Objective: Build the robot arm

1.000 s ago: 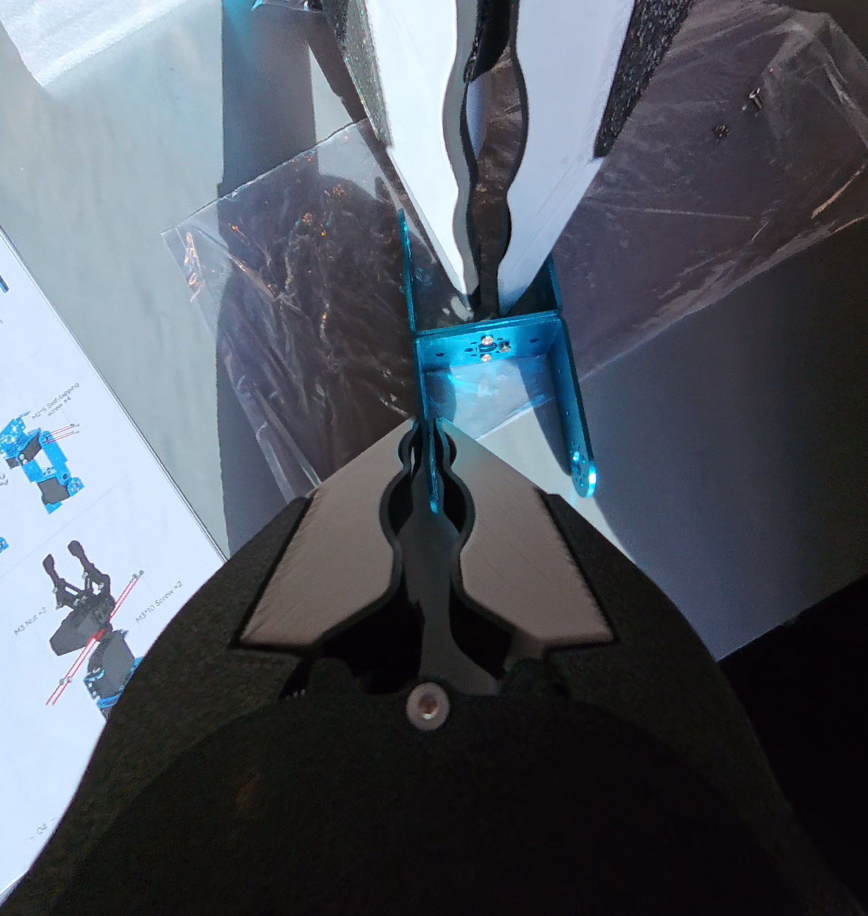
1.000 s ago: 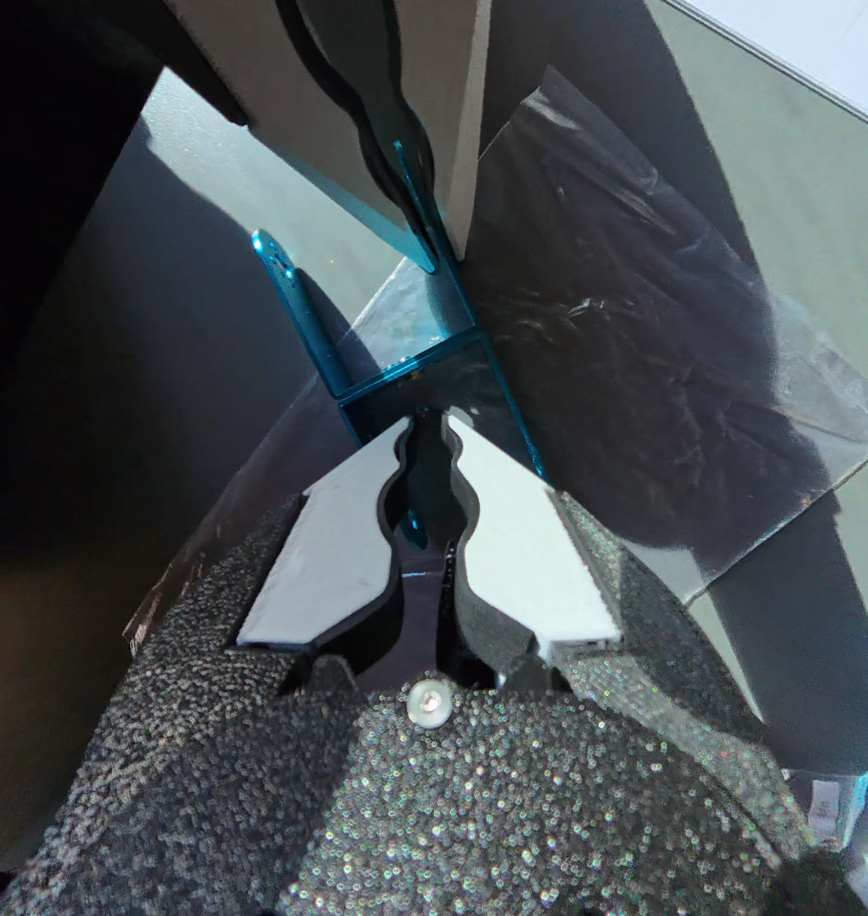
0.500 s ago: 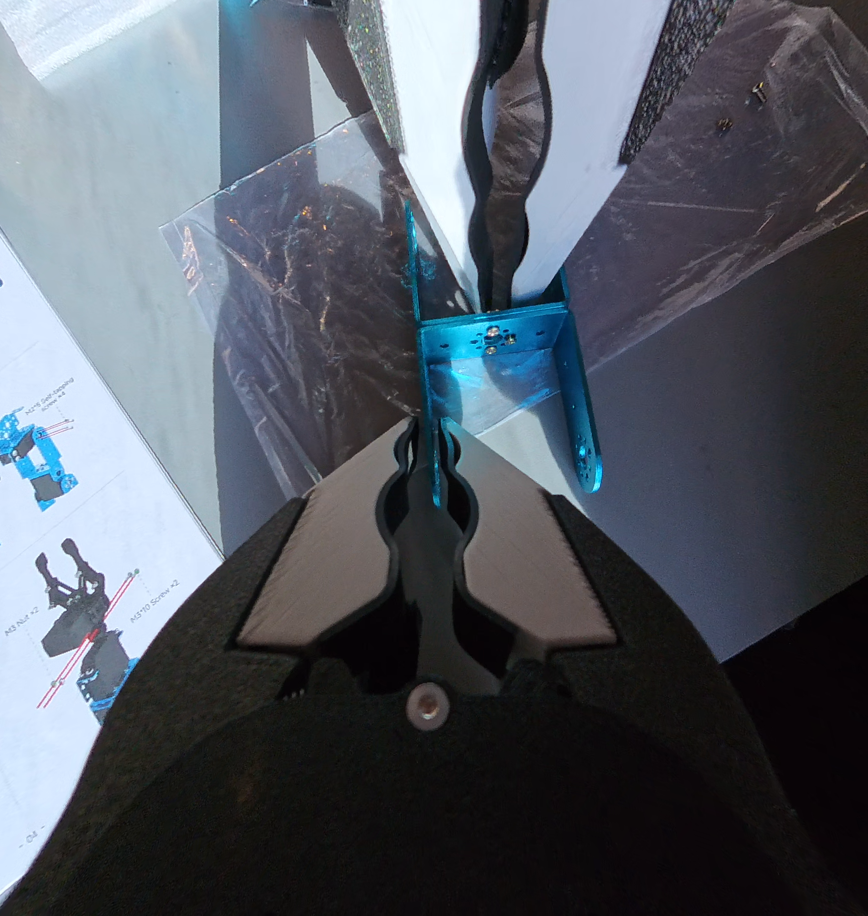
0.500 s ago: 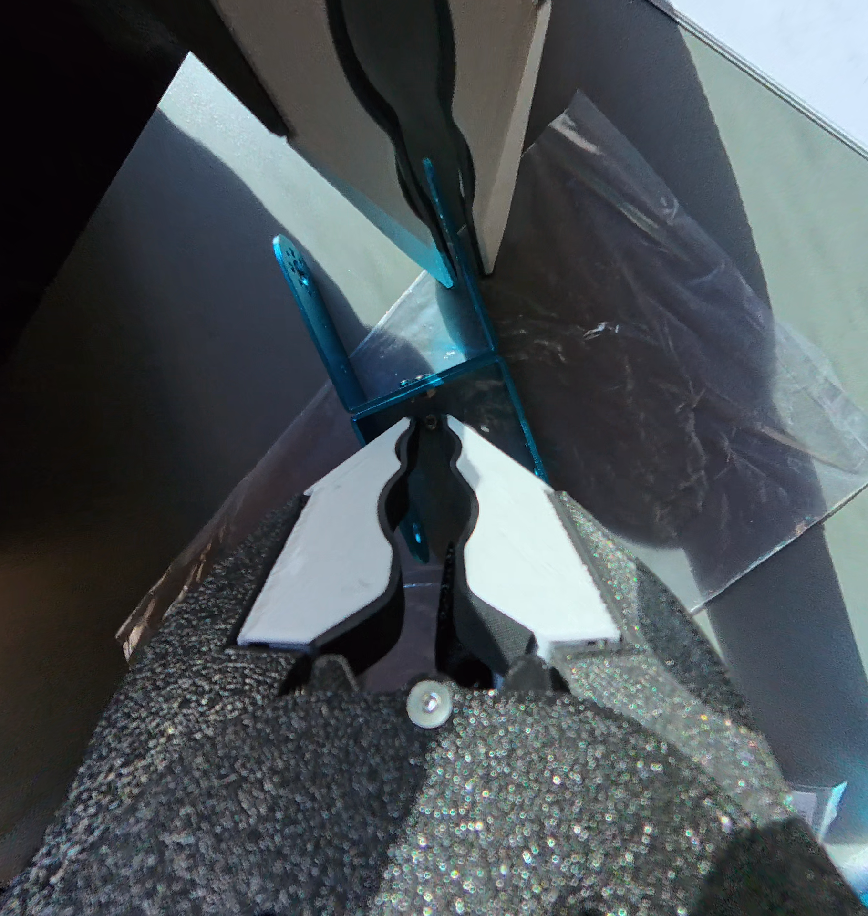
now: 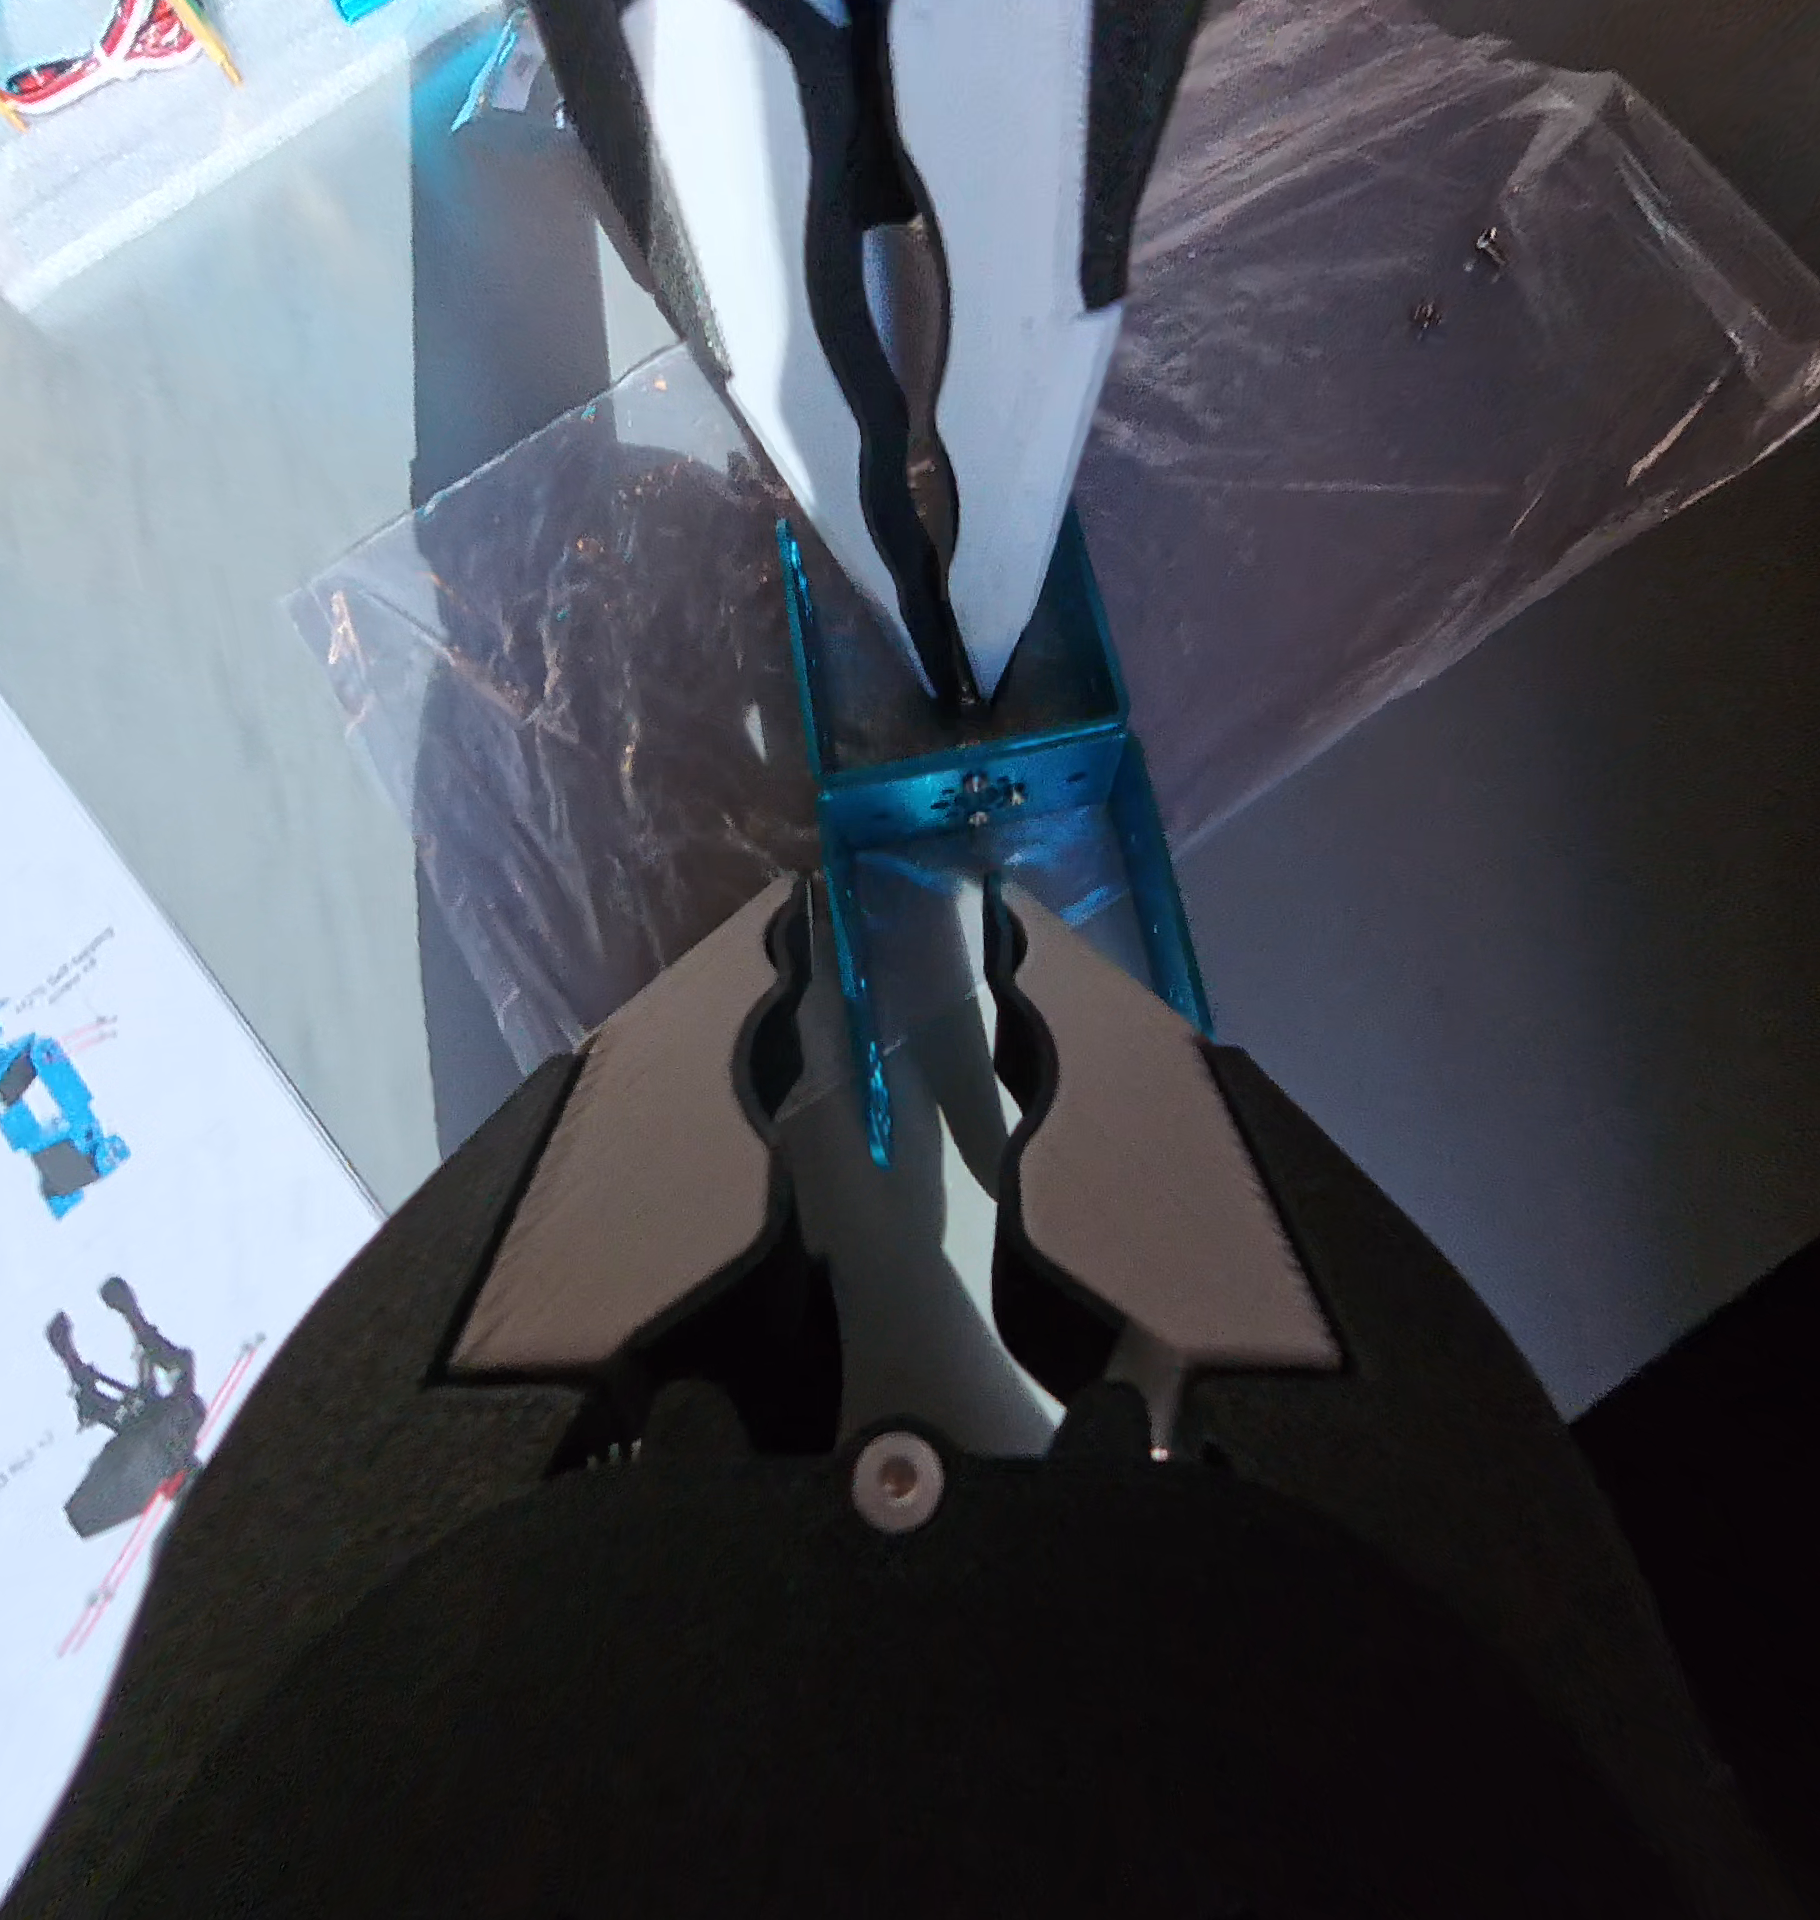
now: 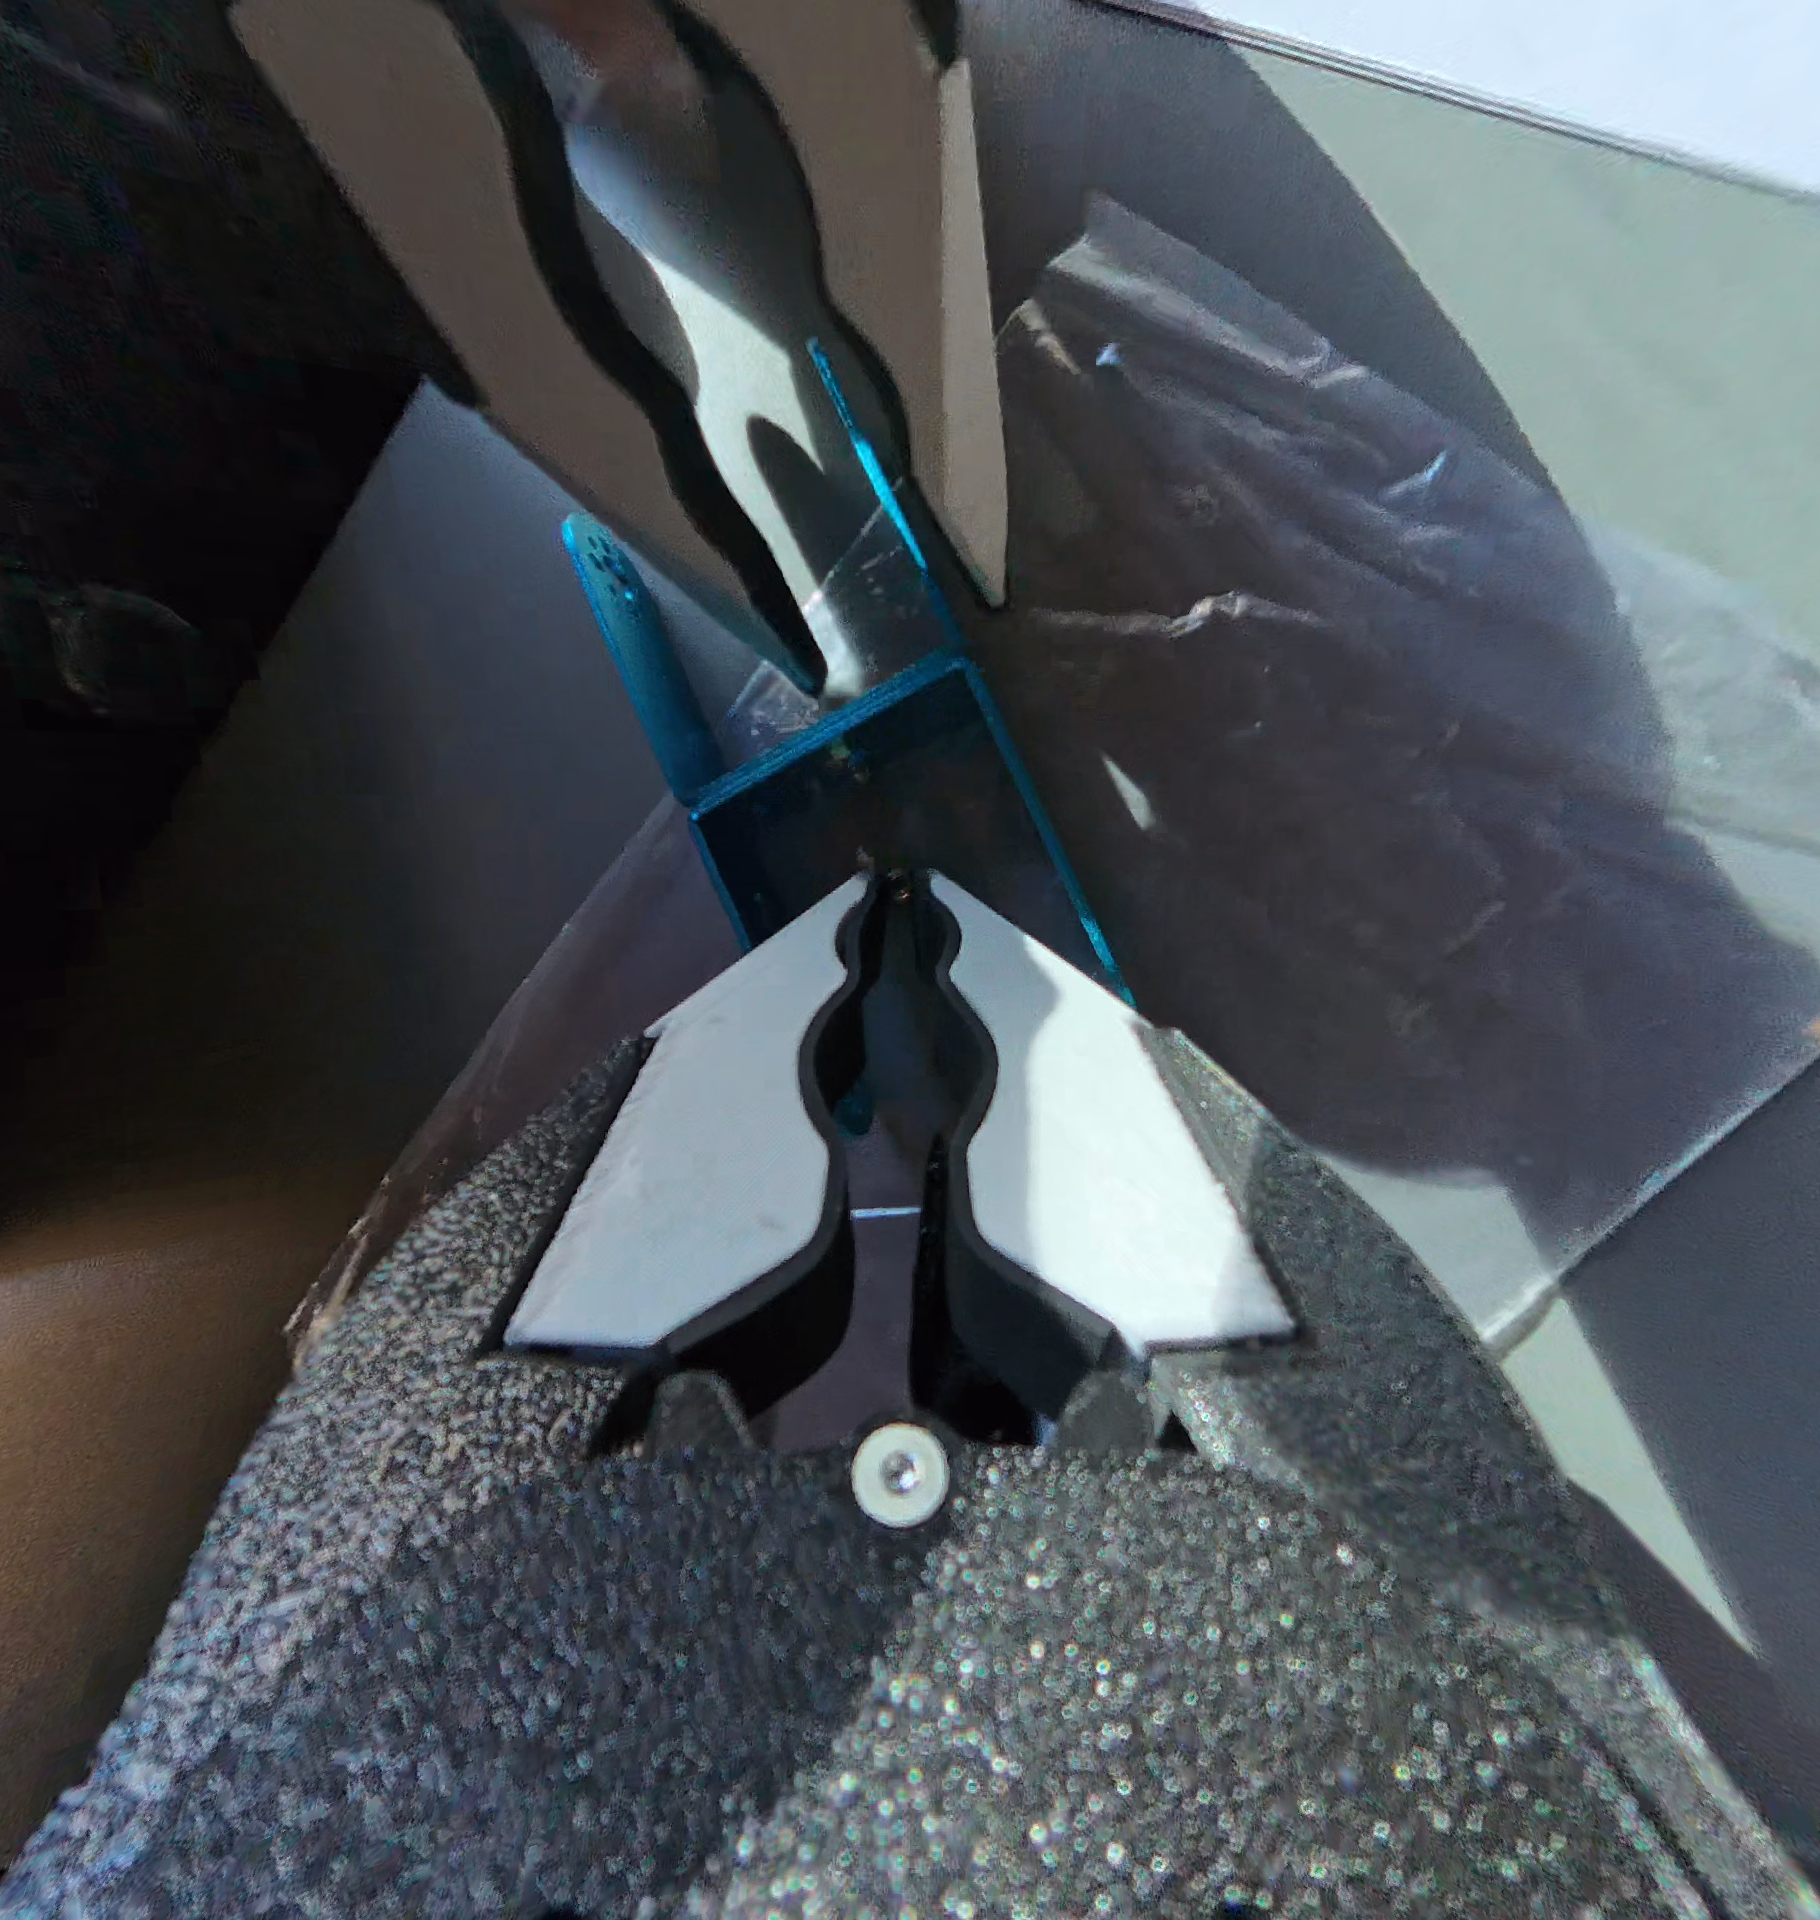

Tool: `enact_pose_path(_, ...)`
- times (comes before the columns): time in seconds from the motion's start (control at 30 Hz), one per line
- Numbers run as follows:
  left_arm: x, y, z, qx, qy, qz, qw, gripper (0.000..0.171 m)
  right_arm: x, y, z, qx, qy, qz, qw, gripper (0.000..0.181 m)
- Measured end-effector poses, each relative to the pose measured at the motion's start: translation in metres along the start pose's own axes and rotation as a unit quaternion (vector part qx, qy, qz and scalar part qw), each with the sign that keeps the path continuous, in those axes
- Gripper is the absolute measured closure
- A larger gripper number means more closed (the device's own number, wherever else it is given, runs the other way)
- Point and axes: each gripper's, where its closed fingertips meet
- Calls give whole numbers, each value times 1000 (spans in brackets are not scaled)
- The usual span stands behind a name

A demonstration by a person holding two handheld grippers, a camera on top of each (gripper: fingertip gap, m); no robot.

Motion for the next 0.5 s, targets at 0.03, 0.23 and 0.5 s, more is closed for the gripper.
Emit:
enact_pose_path(0.03, 0, 1, -2, -1, 0, -4, 1000, 139, -1, 0, 1, 19, 21, -8, 1000, 177)
enact_pose_path(0.23, 2, 9, -4, 4, -14, -5, 1000, 139, -9, 9, 7, 123, 91, 3, 988, 177)
enact_pose_path(0.5, 5, 10, -11, -12, -25, -18, 999, 137, -17, 18, 8, 136, 129, 10, 982, 178)
Point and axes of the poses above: each gripper's, where its closed fingertips meet, z back along the fingers, y out of its top, x = y × z across the jaws, and after that the axes turned 8 degrees about y, right-handed
